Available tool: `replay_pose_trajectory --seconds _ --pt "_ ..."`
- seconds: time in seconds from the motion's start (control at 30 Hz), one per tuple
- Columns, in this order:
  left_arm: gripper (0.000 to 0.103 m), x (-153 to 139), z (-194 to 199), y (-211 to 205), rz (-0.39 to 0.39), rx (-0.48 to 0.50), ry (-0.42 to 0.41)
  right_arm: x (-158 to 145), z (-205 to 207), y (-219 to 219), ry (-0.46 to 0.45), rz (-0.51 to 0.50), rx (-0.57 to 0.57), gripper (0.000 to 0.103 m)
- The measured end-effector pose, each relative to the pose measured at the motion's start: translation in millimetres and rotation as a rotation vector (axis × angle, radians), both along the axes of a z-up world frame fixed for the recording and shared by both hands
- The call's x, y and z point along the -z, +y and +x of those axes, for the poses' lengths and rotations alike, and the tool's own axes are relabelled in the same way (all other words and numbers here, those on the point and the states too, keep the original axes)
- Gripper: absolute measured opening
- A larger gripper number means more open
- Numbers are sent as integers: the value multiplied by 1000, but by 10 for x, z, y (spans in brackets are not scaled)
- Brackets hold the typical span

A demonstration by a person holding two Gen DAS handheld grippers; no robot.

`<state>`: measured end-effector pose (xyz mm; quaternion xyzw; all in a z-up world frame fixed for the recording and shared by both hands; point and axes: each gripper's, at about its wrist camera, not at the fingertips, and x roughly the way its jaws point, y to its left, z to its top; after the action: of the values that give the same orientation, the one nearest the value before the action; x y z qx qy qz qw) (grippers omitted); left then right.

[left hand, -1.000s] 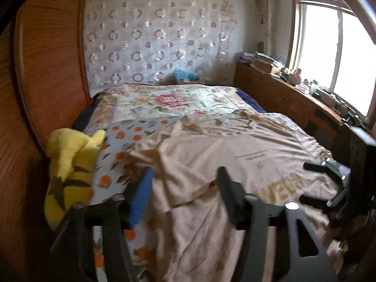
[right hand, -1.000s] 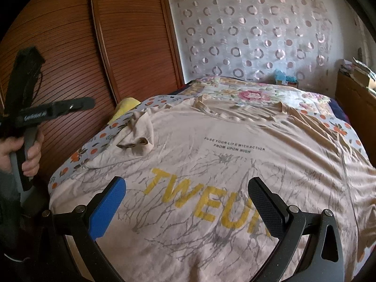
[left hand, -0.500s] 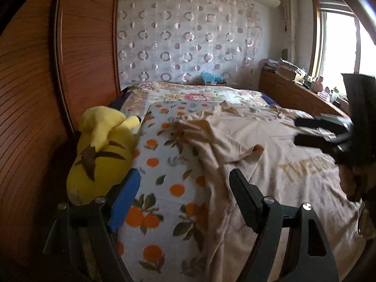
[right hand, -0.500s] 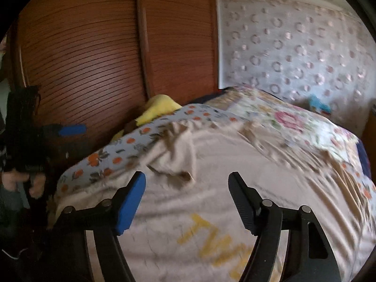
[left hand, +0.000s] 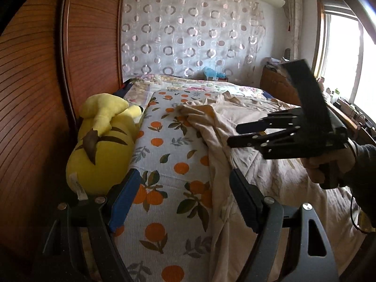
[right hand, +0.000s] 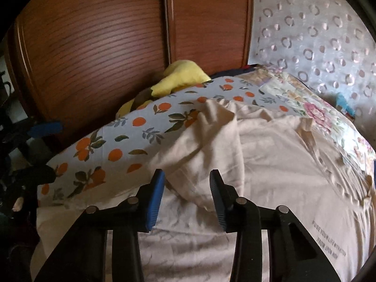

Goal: Fold small clothes
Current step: 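Lift the grasped shirt side with the left gripper and fold it toward the print, then lay the folded flap flat and open the left gripper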

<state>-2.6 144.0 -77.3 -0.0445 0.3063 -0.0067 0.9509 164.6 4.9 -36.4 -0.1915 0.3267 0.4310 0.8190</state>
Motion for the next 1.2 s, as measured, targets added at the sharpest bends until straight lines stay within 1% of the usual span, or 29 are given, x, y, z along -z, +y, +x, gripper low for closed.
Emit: replay_pose_trajectory --seconds 0.03,0.07,0.1,0.13,0.17,0.27,0.4,0.47,0.53,0.57,0.6,0.63,0.67,0.73,0.8,0.87,0.97,1.03,1.07,1.17,1.2 --pt "79 2 -4 -1 0 1 0 43 29 53 6 -27 -3 38" --pt "79 6 -5 -5 1 0 1 74 26 73 11 -50 0 32" --pt "79 11 -6 -11 0 0 2 114 41 92 14 -71 2 31" --pt "79 12 -6 -13 -1 1 4 92 33 73 10 -62 0 23" --pt "79 14 -1 -17 -1 2 5 95 57 66 17 -62 2 13" --pt "79 10 3 -57 0 10 11 56 132 -14 18 -28 40 6" --pt "79 -5 -7 -105 4 19 10 -31 247 -237 8 53 131 5" --pt "79 -17 -10 -136 4 25 9 -56 335 -379 5 78 202 5" --pt "79 -24 -12 -163 7 30 10 -70 426 -534 1 89 296 5" --pt "79 -25 -6 -173 6 31 10 -64 469 -595 15 96 320 5" --pt "79 -27 0 -187 3 34 11 -51 511 -645 42 109 317 5" --pt "79 -29 11 -204 0 39 13 -31 557 -697 67 115 312 6" --pt "79 -34 22 -230 -1 44 13 -23 573 -731 59 105 325 13" --pt "79 -39 48 -270 3 54 12 -3 605 -797 22 67 369 22" --pt "79 -44 81 -315 3 65 15 28 627 -893 34 62 371 28" --pt "79 -39 130 -368 8 80 21 53 601 -981 25 42 394 54" --pt "71 -27 209 -437 -8 120 34 107 513 -1220 22 26 393 55" --pt "67 -16 266 -485 -11 135 47 194 430 -1398 26 -13 398 55" --pt "63 -13 292 -506 -12 143 51 246 387 -1492 23 -31 404 55" --pt "54 -10 385 -569 -18 166 64 338 258 -1730 17 -72 416 55" --pt "53 -12 415 -584 -17 173 68 364 205 -1815 14 -85 419 55"
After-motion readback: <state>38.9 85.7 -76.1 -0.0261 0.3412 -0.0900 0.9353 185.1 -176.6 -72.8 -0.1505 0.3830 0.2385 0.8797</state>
